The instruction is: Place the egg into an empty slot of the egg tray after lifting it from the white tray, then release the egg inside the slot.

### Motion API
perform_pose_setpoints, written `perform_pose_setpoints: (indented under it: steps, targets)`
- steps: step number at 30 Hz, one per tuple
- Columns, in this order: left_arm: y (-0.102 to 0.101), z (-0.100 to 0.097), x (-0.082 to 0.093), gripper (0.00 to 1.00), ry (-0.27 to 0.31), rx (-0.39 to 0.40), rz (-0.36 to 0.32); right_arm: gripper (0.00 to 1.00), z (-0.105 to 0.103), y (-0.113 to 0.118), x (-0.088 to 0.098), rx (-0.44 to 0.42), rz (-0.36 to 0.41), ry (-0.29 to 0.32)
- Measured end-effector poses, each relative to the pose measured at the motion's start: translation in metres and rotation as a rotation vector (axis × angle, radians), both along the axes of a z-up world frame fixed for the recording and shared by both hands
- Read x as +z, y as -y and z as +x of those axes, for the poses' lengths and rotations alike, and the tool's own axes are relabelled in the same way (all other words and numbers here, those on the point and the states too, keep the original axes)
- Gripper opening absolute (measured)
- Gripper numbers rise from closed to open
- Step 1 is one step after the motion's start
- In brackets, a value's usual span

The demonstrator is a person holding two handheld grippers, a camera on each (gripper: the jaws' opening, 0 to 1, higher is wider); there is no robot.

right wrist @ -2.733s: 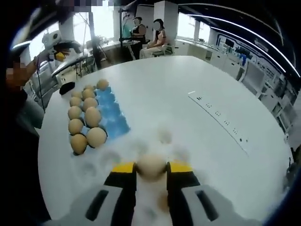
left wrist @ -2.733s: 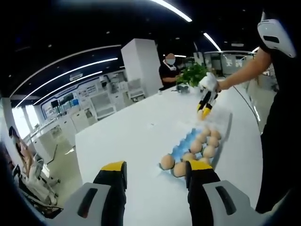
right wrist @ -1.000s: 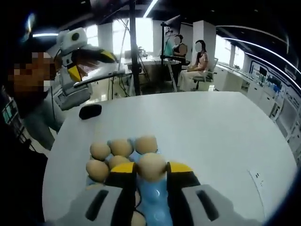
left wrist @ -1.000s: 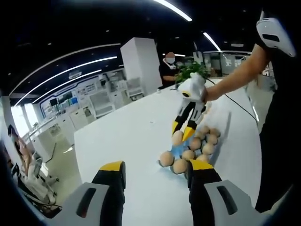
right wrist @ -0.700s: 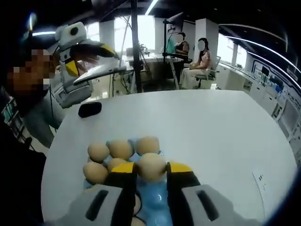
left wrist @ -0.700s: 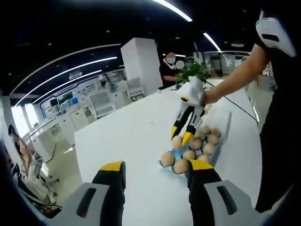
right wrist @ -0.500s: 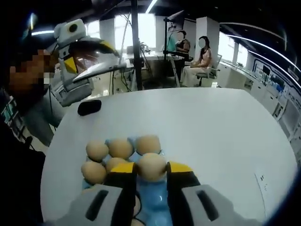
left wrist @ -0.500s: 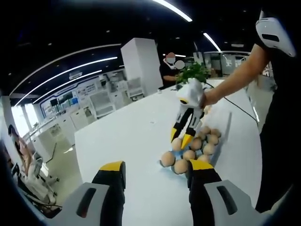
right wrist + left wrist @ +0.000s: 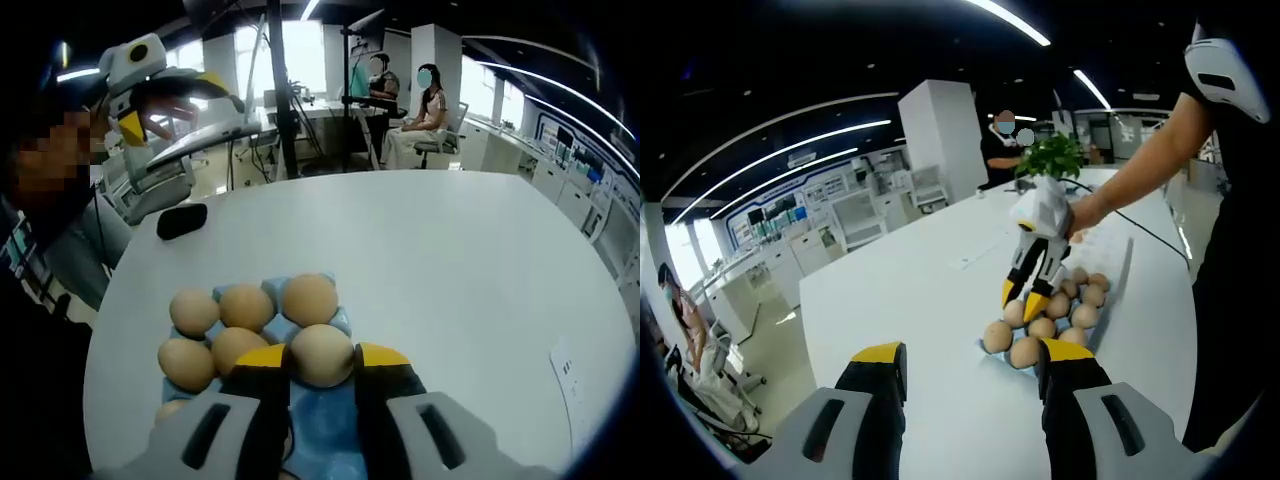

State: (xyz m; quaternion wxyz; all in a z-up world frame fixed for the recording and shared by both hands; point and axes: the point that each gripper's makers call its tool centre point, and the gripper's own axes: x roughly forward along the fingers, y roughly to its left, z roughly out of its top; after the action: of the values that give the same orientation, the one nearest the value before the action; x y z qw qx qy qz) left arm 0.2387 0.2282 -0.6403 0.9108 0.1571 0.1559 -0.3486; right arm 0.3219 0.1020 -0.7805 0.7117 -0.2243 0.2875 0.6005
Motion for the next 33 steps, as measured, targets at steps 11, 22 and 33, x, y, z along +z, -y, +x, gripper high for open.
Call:
perform_pose_setpoints:
  steps: [11, 22, 33]
  targets:
    - [-0.0005, -0.0002, 0.0011, 0.53, 0.002, 0.003, -0.001, 0.25, -0.0010, -0.0012, -0.0050, 0.006, -0.015, -0.006]
    - [-0.0004, -0.0009, -0.0008, 0.52, -0.002, 0.002, 0.001, 0.26, -0.0028, -0.0015, -0.0051, 0.042, -0.013, 0.024]
    - [0.0006, -0.0023, -0.0006, 0.52, -0.001, 0.002, 0.004, 0.29, -0.0022, -0.0013, -0.0044, 0.040, -0.004, 0.074]
